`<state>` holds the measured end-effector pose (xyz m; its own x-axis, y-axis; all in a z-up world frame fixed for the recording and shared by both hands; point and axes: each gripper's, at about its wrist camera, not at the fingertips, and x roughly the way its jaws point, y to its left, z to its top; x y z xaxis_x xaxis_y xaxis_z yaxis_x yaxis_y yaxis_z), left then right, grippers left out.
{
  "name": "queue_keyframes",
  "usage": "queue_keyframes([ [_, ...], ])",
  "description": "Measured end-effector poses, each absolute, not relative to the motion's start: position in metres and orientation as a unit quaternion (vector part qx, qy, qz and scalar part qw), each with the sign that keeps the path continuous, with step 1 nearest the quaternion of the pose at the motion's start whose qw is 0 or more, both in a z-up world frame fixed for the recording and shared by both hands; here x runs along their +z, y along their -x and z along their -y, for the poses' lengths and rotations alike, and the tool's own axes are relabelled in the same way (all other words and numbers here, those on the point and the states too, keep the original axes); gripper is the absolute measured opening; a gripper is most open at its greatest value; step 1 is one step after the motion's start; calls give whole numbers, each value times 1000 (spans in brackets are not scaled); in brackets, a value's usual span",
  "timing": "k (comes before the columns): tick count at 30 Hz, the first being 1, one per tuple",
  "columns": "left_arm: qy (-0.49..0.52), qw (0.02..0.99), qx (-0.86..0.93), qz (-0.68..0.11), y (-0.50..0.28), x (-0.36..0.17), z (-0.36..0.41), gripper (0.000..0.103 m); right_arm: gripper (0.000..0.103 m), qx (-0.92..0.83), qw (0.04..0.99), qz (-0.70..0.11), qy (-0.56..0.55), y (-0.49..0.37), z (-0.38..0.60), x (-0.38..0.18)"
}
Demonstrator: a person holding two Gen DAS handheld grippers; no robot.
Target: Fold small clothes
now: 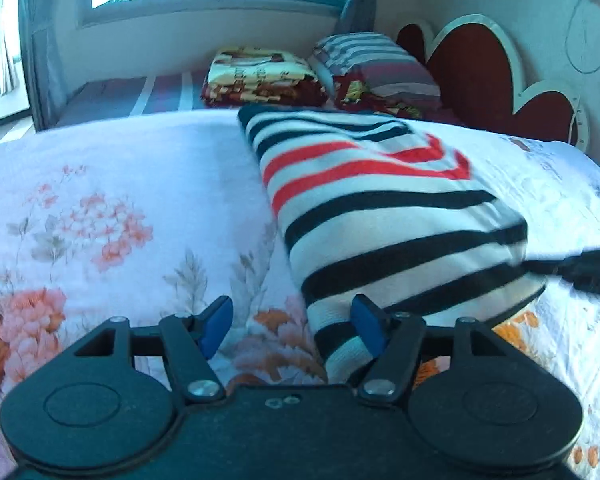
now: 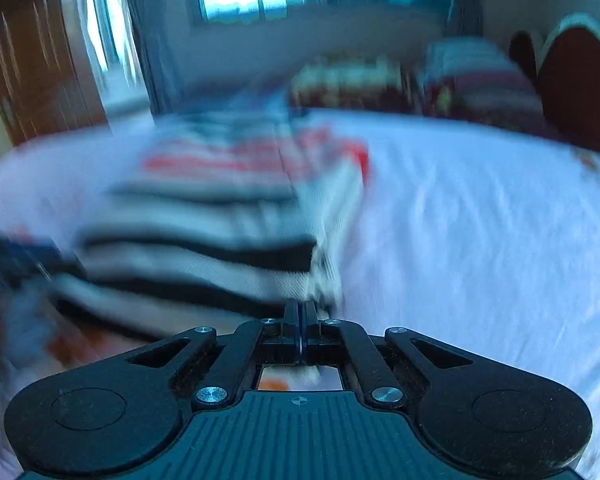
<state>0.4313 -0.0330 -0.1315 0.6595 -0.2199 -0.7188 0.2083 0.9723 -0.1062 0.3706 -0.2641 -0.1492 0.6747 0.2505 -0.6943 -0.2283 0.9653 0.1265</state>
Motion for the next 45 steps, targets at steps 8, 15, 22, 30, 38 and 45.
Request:
queue_keyframes([
  [8, -21, 912, -107, -395, -431, -128, 37, 65, 0, 122, 908, -400, -22, -376, 266, -142],
  [15, -8, 915, -110, -388, -415, -122, 36, 63, 0, 129, 919, -371, -25, -359, 260, -119],
  [22, -15, 914, -107, -391, -413, -126, 38, 64, 0, 111, 913, -393, -17, -362, 251, -141],
  [30, -40, 923, -93, -370, -406, -116, 32, 73, 0, 102, 911, -400, -27, -360, 257, -121],
  [38, -12, 916, -108, -385, -403, -127, 27, 75, 46, 92, 934, -340, -57, -354, 260, -112],
  [45, 49, 923, -125, -361, -408, -105, 6, 74, 58, 87, 923, -352, -127, -358, 289, -108],
])
